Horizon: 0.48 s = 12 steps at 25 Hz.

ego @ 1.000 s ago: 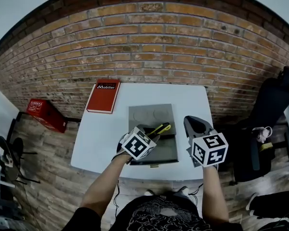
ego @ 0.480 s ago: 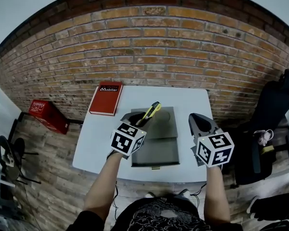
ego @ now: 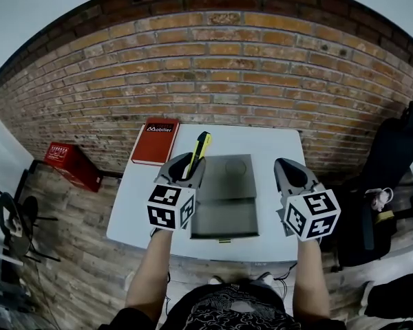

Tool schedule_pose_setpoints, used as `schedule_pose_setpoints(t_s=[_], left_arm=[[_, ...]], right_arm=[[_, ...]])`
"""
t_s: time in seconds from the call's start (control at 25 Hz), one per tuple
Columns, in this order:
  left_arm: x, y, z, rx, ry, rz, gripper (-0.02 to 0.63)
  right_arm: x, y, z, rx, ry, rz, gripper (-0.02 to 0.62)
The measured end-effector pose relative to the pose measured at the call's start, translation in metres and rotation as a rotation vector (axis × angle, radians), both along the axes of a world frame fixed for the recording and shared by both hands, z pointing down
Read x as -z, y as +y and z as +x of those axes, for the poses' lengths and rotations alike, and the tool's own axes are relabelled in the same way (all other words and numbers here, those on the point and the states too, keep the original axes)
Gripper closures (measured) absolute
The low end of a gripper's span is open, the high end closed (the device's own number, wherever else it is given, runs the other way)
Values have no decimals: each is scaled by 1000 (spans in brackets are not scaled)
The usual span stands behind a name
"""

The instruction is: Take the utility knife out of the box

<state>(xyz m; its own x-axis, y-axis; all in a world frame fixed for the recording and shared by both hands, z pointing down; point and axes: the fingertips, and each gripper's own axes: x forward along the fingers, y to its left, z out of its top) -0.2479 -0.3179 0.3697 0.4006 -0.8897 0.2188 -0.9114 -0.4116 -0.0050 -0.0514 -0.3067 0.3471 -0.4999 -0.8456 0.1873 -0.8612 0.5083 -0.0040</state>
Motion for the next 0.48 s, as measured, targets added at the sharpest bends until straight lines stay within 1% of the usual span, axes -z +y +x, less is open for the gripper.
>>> schedule_pose_setpoints(t_s=[0.16, 0.48], left_arm=[[0, 3, -6, 26, 14, 1, 477], [3, 7, -8, 28, 13, 8, 477]], right_arm=[[7, 3, 0, -3, -21, 16, 575], [10, 7, -2, -1, -13, 20, 575]])
